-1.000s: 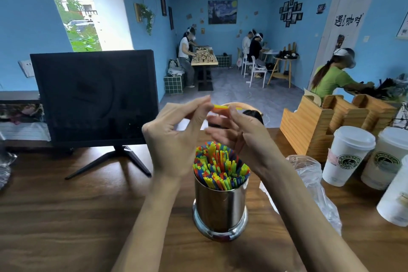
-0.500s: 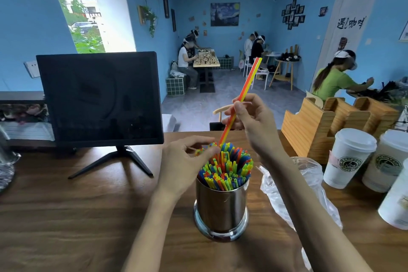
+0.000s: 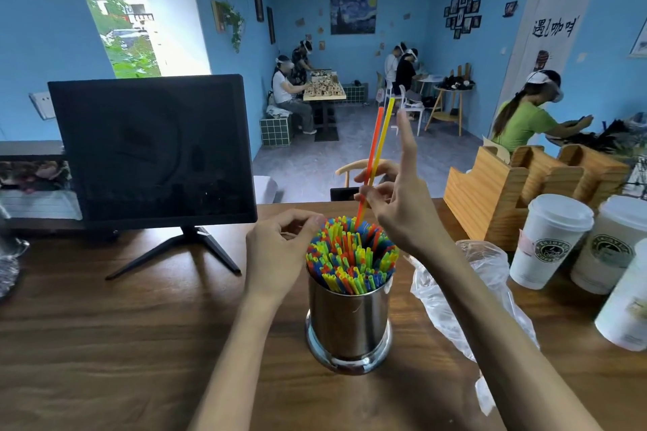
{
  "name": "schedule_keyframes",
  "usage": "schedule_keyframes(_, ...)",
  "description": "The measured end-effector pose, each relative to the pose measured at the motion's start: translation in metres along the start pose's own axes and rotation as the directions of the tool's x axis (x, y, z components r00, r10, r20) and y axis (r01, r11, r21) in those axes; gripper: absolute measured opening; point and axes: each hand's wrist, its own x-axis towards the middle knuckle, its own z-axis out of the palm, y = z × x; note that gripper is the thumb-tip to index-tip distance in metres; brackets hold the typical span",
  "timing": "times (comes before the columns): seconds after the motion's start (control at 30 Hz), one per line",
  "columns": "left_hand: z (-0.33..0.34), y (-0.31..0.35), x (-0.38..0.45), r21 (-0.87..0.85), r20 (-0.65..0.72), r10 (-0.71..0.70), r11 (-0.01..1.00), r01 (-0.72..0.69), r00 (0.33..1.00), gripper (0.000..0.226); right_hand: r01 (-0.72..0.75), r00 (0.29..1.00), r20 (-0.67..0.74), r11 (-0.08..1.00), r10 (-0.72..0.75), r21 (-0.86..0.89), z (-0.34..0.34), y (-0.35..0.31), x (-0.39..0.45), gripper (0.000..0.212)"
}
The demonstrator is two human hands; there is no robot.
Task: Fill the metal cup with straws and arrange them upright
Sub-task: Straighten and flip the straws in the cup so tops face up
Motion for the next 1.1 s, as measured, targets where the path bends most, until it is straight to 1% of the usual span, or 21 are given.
schedule_keyframes(0.07,0.0,-0.003,0.001,0.004,-0.014,-0.008,1.0,0.008,1.0,0.011,-0.014,0.998,0.062,0.999,0.016,-0.038,0.004,0.003,-0.001,0.116)
schedule_keyframes(0.17,0.0,-0.005,0.001,0.007,-0.014,-0.017,1.0,0.017,1.0,0.013,-0.053,0.986,0.152,0.997,0.062,-0.062,0.009,0.008,-0.006,0.119)
schedule_keyframes(0.23,0.0,-0.007,0.002,0.019,0.001,-0.026,0.999,0.026,1.0,0.015,-0.071,0.982,0.169,0.993,0.085,-0.092,0.009,0.01,-0.007,0.12)
schedule_keyframes(0.33,0.0,-0.011,0.004,0.034,0.026,-0.047,0.998,0.046,0.999,0.016,-0.1,0.978,0.172,0.991,0.115,-0.092,0.007,0.011,-0.005,0.12)
schedule_keyframes(0.47,0.003,-0.012,0.006,0.025,0.037,-0.055,0.998,0.054,0.998,0.014,-0.114,0.976,0.175,0.989,0.13,-0.098,0.003,0.012,-0.003,0.129)
schedule_keyframes(0.57,0.005,-0.013,0.008,0.034,0.037,-0.05,0.998,0.048,0.998,0.014,-0.111,0.971,0.196,0.985,0.135,-0.131,0.003,0.011,-0.004,0.126)
schedule_keyframes(0.63,0.006,-0.014,0.008,0.036,0.041,-0.051,0.998,0.05,0.998,0.014,-0.109,0.974,0.185,0.985,0.134,-0.135,0.004,0.01,-0.005,0.124)
schedule_keyframes(0.77,0.006,-0.015,0.009,0.035,0.041,-0.052,0.998,0.05,0.998,0.012,-0.118,0.978,0.158,0.986,0.136,-0.117,0.004,0.012,-0.006,0.132)
schedule_keyframes(0.87,0.006,-0.016,0.01,0.035,0.048,-0.056,0.998,0.055,0.997,0.011,-0.107,0.982,0.144,0.986,0.126,-0.129,0.007,0.014,-0.006,0.135)
schedule_keyframes(0.97,0.005,-0.017,0.01,0.022,0.044,-0.063,0.998,0.062,0.997,0.008,-0.107,0.988,0.089,0.981,0.123,-0.163,0.012,0.018,-0.006,0.128)
schedule_keyframes(1.1,0.004,-0.015,0.009,0.021,0.045,-0.062,0.998,0.061,0.997,0.007,-0.085,0.995,0.037,0.984,0.092,-0.155,0.015,0.021,-0.007,0.122)
